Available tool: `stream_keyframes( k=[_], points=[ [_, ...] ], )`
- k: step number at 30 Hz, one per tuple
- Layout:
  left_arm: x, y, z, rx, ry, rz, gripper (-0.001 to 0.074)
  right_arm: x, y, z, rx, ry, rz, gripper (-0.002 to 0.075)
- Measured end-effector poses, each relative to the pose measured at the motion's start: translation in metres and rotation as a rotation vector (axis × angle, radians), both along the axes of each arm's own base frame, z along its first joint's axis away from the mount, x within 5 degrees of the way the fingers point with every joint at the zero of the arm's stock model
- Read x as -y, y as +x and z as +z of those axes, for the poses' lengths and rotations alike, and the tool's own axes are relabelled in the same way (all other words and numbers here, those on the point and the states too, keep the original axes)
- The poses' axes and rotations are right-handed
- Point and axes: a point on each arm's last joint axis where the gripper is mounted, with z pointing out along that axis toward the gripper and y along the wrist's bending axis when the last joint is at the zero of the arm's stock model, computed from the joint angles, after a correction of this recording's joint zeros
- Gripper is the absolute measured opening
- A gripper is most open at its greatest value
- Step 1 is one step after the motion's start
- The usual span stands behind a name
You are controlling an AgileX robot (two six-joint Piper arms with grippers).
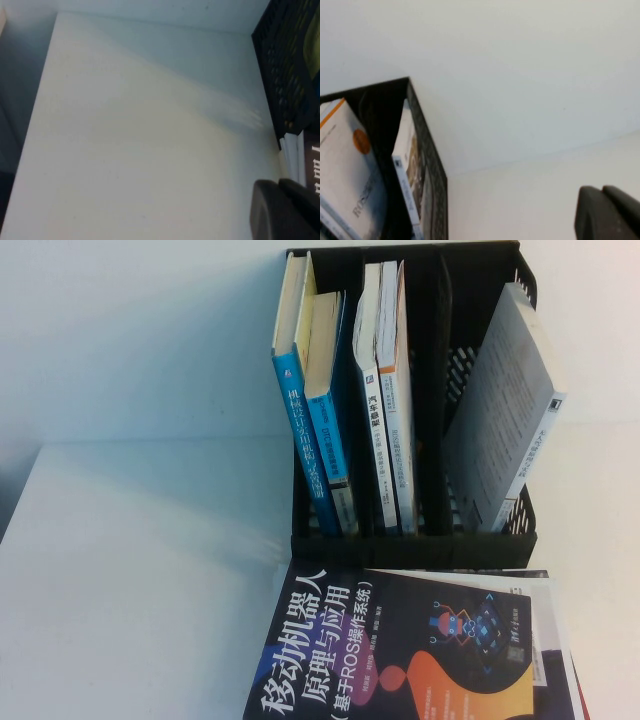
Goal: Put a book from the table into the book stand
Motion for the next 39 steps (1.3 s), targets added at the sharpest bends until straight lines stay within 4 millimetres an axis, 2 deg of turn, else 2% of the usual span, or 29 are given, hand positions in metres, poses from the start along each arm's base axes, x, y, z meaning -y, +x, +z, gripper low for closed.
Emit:
stream_keyframes(
  k=[5,10,17,21,25,28,33,39],
  points=[
    [0.01,0.018,-0.002,-0.016,-0.099,-0.01,-0.0004,-0.004,0.011,-0.018,-0.082,-0.055,0.087,-0.0004],
    [0.028,0.04,-0.008,-0.069,-0.248,-0.067,-0.0004,-0.006,0.034,-0.032,-0.24,-0.106,0.132,-0.0004],
    [0.049,0.066,-0.026,-0.18,-0.297,-0.214,-0.0004,-0.012,0.07,-0.053,-0.488,-0.127,0.178,-0.0004],
    [0.058,0.082,-0.038,-0.23,-0.287,-0.275,-0.0004,-0.02,0.085,-0.068,-0.64,-0.076,0.233,-0.0004],
    [0.053,0.1,-0.052,-0.298,-0.333,-0.258,-0.0004,-0.035,0.1,-0.083,-0.779,0.031,0.342,-0.0004],
    [0.04,0.113,-0.066,-0.367,-0.399,-0.274,-0.0004,-0.047,0.116,-0.095,-0.858,0.103,0.425,-0.0004],
    [0.014,0.139,-0.09,-0.445,-0.612,-0.255,-0.0004,-0.064,0.143,-0.115,-0.921,0.213,0.558,-0.0004],
    [0.013,0.151,-0.116,-0.541,-0.624,-0.3,-0.0004,-0.069,0.169,-0.138,-0.961,0.267,0.539,-0.0004]
  ],
)
